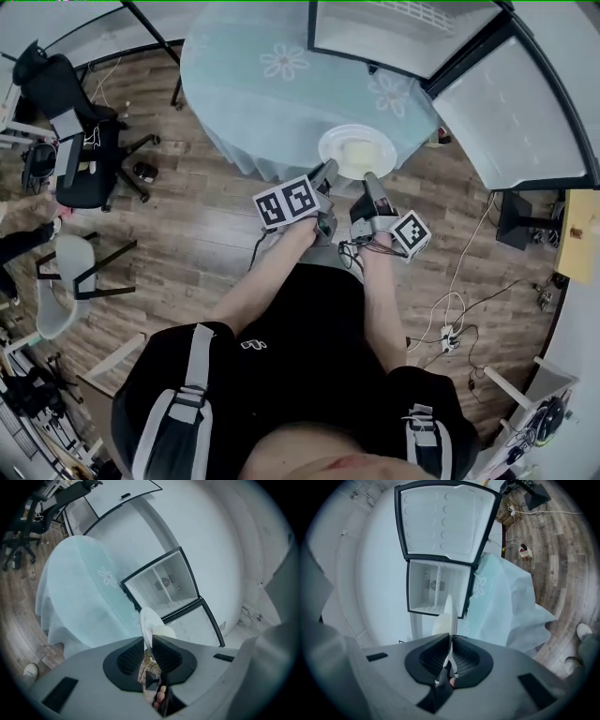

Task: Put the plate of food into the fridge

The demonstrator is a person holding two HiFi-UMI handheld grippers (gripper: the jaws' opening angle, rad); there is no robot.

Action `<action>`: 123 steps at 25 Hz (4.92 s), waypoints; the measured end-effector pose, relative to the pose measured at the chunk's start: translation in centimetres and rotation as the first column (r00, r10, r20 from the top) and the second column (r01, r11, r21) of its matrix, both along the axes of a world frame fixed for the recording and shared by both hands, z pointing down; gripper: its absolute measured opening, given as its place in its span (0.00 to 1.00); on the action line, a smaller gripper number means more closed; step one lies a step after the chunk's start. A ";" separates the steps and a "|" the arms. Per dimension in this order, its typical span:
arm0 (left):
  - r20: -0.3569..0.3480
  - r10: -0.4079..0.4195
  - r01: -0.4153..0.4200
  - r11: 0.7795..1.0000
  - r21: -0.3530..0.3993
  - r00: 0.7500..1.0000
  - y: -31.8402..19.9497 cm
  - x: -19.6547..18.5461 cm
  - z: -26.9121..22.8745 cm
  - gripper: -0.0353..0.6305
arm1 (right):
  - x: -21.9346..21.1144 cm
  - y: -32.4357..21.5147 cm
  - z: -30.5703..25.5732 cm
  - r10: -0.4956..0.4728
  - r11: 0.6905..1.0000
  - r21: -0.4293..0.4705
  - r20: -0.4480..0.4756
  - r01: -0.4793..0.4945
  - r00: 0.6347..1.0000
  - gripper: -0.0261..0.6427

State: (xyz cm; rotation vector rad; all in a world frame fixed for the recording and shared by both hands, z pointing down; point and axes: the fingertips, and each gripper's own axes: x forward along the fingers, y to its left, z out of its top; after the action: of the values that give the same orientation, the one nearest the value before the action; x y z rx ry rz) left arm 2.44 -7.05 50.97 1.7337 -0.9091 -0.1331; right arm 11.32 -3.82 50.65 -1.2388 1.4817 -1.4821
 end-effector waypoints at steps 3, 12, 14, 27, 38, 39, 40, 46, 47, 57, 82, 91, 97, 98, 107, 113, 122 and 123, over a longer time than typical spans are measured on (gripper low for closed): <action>-0.011 0.007 -0.007 1.000 0.022 1.000 -1.3 3.5 -1.1 0.14 | 3.5 -1.3 -1.0 0.014 0.999 0.032 -0.006 -0.014 1.000 0.08; -0.010 -0.054 0.054 0.999 0.001 0.998 -3.3 5.9 -0.3 0.12 | 6.0 -3.6 -0.2 -0.042 0.999 0.024 0.016 0.042 0.999 0.08; 0.006 -0.068 0.068 0.998 -0.002 0.998 -4.1 5.6 -0.1 0.12 | 5.8 -4.6 0.3 -0.056 0.998 0.016 0.026 0.055 0.998 0.08; 0.004 -0.060 0.060 0.998 -0.018 0.998 -14.1 7.3 0.6 0.12 | 7.3 -14.4 1.2 -0.048 0.999 -0.008 0.039 0.048 0.998 0.08; -0.050 -0.090 0.085 0.993 -0.082 0.995 -21.8 6.9 2.2 0.11 | 6.8 -21.7 2.6 -0.086 0.993 -0.077 -0.016 0.084 0.996 0.09; -0.056 -0.091 0.086 0.993 -0.086 0.994 -22.4 6.9 2.4 0.11 | 6.8 -22.4 2.6 -0.088 0.993 -0.083 -0.025 0.086 0.996 0.09; -0.062 -0.091 0.086 0.993 -0.086 0.994 -22.9 7.0 2.4 0.11 | 6.9 -22.9 2.4 -0.090 0.993 -0.084 -0.036 0.087 0.995 0.09; -0.093 -0.085 0.078 0.994 -0.080 0.992 -25.5 7.9 1.8 0.11 | 7.8 -25.5 1.5 -0.085 0.994 -0.078 -0.081 0.078 0.993 0.09; -0.094 -0.086 0.078 0.993 -0.085 0.992 -25.7 7.9 2.0 0.11 | 7.8 -25.8 1.7 -0.087 0.993 -0.082 -0.084 0.080 0.993 0.09; -0.073 -0.088 0.080 0.991 -0.106 0.993 -31.1 8.3 4.7 0.13 | 8.3 -31.5 4.0 -0.122 0.986 -0.127 -0.106 0.109 0.987 0.09; -0.011 -0.014 0.012 0.991 -0.133 1.000 -38.5 8.9 8.3 0.21 | 11.7 -37.4 8.3 -0.021 0.961 -0.272 -0.214 -0.039 0.977 0.12; -0.100 -0.167 0.147 0.973 -0.179 0.981 -34.3 4.7 6.5 0.04 | 14.4 -33.1 5.1 0.113 0.974 -0.176 -0.163 -0.142 0.980 0.04; -0.135 -0.135 0.127 0.990 -0.068 0.982 -31.0 5.1 2.7 0.05 | 13.9 -31.6 0.0 0.148 0.989 0.010 -0.070 -0.148 0.986 0.04; -0.143 -0.129 0.125 0.992 -0.034 0.981 -30.8 5.0 1.7 0.05 | 13.4 -31.6 -1.1 0.129 0.991 0.056 -0.081 -0.124 0.988 0.04; -0.004 -0.040 0.038 0.938 0.345 0.999 -27.4 6.8 -8.7 0.05 | 11.8 -28.1 -10.4 0.010 0.942 0.312 -0.401 0.126 0.916 0.04; 0.183 -0.038 -0.068 0.840 0.539 0.982 -20.9 8.9 -13.2 0.05 | 13.2 -22.6 -14.0 0.095 0.913 0.339 -0.720 0.229 0.688 0.04; 0.378 -0.135 -0.162 0.737 0.656 0.916 -15.5 11.6 -15.5 0.05 | 13.0 -19.1 -16.1 0.131 0.873 0.308 -0.895 0.379 0.427 0.04; 0.391 -0.150 -0.169 0.723 0.670 0.908 -15.4 11.6 -16.0 0.05 | 12.4 -19.2 -16.5 0.134 0.863 0.309 -0.902 0.399 0.410 0.04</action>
State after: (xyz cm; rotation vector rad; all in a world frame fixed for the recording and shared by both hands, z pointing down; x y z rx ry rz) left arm 14.01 -22.45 34.99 2.5448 -1.2726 -0.0981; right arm 23.74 -23.00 34.19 -1.7022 2.5239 -0.2724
